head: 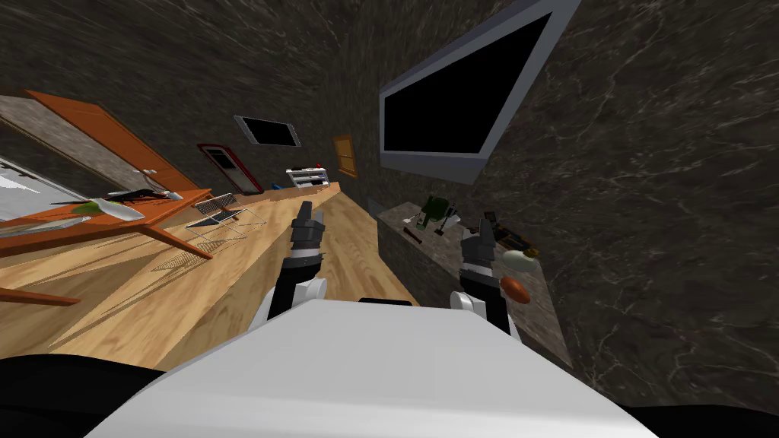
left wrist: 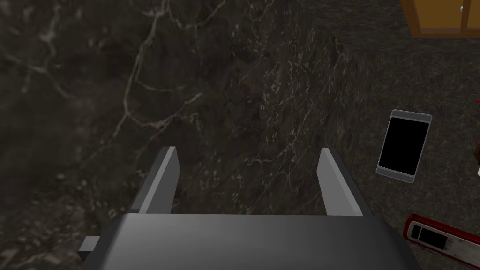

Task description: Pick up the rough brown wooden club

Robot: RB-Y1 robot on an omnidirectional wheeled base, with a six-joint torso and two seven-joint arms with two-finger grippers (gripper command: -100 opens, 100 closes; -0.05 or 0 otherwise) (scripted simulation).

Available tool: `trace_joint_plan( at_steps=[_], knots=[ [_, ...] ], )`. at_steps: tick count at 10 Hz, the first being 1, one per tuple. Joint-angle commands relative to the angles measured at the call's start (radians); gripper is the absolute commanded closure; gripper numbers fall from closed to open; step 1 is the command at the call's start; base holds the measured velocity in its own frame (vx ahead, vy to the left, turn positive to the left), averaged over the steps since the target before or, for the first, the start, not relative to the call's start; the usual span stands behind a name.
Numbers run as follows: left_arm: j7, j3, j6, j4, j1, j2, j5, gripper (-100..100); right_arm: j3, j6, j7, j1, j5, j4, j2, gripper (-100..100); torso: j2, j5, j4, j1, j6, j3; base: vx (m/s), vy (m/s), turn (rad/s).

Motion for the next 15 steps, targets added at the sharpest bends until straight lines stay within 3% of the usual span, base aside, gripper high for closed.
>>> trace_joint_plan(
  at_steps=[1, 4, 8, 15],
  knots=[
    [0.000, 0.000, 0.000, 0.000, 0.000, 0.000, 0.000, 0, 0.000, 0.003, -0.004, -0.006, 0.015, 0.008, -0.041, -100, 0.000, 0.000, 0.000, 0.000, 0.000, 0.000, 0.024, 0.025, -0.059],
    [0.000, 0.000, 0.000, 0.000, 0.000, 0.000, 0.000, 0, 0.001, 0.010, -0.019, -0.031, 0.074, 0.039, -0.132, -100, -0.005, 0.001, -0.001, 0.004, 0.000, -0.003, 0.073, 0.069, -0.108],
    [0.000, 0.000, 0.000, 0.000, 0.000, 0.000, 0.000, 0, 0.010, 0.013, -0.052, -0.084, 0.193, 0.114, -0.256, -100, -0.010, 0.002, -0.002, 0.011, 0.000, -0.006, 0.129, 0.146, -0.149],
    [0.000, 0.000, 0.000, 0.000, 0.000, 0.000, 0.000, 0, 0.032, -0.005, -0.094, -0.149, 0.378, 0.220, -0.396, -100, -0.006, 0.001, -0.002, 0.005, 0.000, -0.004, 0.092, 0.117, -0.101]
  ],
)
